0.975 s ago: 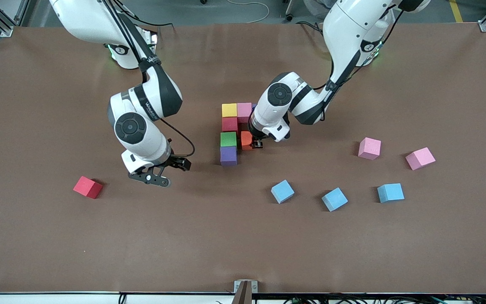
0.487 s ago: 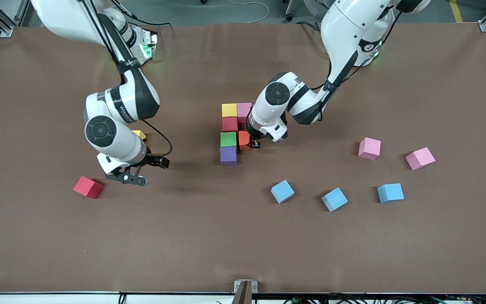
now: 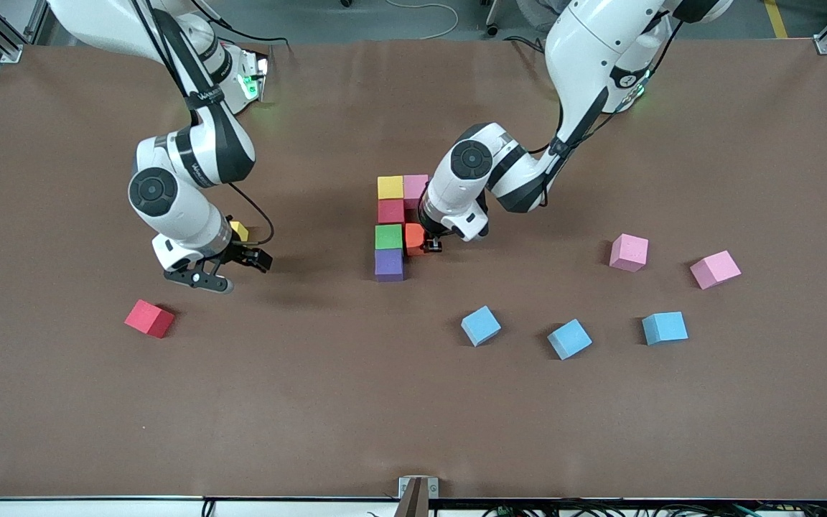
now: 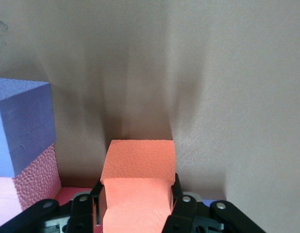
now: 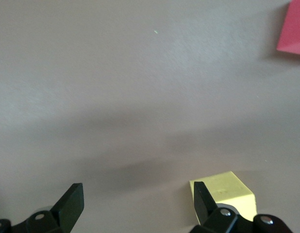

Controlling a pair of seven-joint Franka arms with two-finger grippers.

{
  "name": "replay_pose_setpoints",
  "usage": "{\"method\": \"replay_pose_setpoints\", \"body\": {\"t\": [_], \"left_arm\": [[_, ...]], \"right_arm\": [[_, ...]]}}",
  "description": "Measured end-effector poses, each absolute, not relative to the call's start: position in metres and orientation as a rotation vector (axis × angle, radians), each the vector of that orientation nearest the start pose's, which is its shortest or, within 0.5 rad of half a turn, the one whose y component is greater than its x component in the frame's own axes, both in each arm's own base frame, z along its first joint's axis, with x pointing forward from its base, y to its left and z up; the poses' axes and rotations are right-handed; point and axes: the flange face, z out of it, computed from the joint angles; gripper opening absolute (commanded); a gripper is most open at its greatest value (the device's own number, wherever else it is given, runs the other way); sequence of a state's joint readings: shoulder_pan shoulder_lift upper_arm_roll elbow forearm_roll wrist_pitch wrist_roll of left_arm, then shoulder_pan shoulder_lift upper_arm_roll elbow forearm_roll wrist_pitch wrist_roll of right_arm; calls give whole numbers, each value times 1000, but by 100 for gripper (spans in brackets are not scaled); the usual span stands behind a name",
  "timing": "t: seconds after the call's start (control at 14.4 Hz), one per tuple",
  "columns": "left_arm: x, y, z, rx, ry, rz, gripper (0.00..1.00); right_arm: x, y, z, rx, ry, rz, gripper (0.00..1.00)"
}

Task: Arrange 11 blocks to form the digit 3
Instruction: 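Reach and grasp the yellow cube with the right gripper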

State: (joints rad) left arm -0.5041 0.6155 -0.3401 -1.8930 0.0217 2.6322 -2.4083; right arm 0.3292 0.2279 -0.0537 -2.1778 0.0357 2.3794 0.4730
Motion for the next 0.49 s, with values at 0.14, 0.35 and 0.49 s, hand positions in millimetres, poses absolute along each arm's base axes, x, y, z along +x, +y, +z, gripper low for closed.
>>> {"method": "replay_pose_setpoints", "body": {"t": [0.14, 0.35, 0.49], "left_arm": [[441, -477, 207, 2055, 2158, -278, 29], [441, -478, 207, 2072, 2140, -263, 29], [440, -479, 207, 2088, 2124, -249, 29]], "right_arm": [[527, 136, 282, -3125, 315, 60, 100], [520, 110, 277, -3128, 260, 64, 100], [511, 96, 266, -3127, 236, 45, 100]]}}
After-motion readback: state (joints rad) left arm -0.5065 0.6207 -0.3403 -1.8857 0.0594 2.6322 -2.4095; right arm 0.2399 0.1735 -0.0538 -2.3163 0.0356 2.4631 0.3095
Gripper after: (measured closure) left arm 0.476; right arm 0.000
